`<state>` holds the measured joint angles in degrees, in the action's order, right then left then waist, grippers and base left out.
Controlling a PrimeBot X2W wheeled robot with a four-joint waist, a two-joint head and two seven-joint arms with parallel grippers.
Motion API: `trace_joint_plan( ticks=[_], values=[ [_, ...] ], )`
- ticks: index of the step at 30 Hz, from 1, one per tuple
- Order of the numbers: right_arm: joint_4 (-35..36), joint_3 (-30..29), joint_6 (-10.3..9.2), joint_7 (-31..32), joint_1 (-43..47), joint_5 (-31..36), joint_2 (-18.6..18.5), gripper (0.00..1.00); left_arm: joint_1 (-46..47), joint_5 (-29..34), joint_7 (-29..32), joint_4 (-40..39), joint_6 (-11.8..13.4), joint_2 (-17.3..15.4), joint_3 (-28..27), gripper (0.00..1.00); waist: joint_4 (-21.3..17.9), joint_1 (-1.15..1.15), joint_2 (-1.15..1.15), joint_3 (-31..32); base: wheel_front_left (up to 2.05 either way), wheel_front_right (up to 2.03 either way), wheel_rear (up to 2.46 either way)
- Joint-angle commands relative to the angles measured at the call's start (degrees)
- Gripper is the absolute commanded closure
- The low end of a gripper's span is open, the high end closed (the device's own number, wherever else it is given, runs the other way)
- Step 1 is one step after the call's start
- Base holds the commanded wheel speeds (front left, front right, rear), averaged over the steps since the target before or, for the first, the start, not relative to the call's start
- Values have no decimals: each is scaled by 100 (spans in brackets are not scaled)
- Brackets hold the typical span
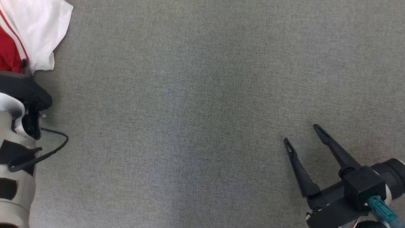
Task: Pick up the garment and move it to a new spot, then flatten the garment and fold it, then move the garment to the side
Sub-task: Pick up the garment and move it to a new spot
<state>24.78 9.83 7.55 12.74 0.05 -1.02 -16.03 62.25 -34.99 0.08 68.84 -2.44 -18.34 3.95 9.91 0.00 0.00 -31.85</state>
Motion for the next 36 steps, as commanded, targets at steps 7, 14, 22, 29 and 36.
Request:
trace_joint_plan(
  ticks=[7,14,22,29,36],
  values=[
    [-470,267,-13,-312,-352,-186,206,0,-37,18,-119,154,-260,-341,76,100,-97,0,0,635,0,0,0],
    [-1158,442,-13,-755,-674,-371,523,0,323,191,70,-120,-440,-717,353,100,-99,0,0,1257,0,0,0],
    [-2092,465,-13,-1460,-919,-547,946,0,839,378,581,-1060,-508,-1045,865,100,-225,0,0,2152,0,0,0],
    [-2609,356,-13,-1800,-878,-516,1186,0,764,41,1063,-2712,-494,-975,1381,100,-638,0,0,2782,0,0,0],
    [-2768,321,-13,-1837,-811,-468,1271,0,268,-150,1414,-4317,-193,-765,1524,100,-1327,0,0,2967,0,0,0]
  ],
)
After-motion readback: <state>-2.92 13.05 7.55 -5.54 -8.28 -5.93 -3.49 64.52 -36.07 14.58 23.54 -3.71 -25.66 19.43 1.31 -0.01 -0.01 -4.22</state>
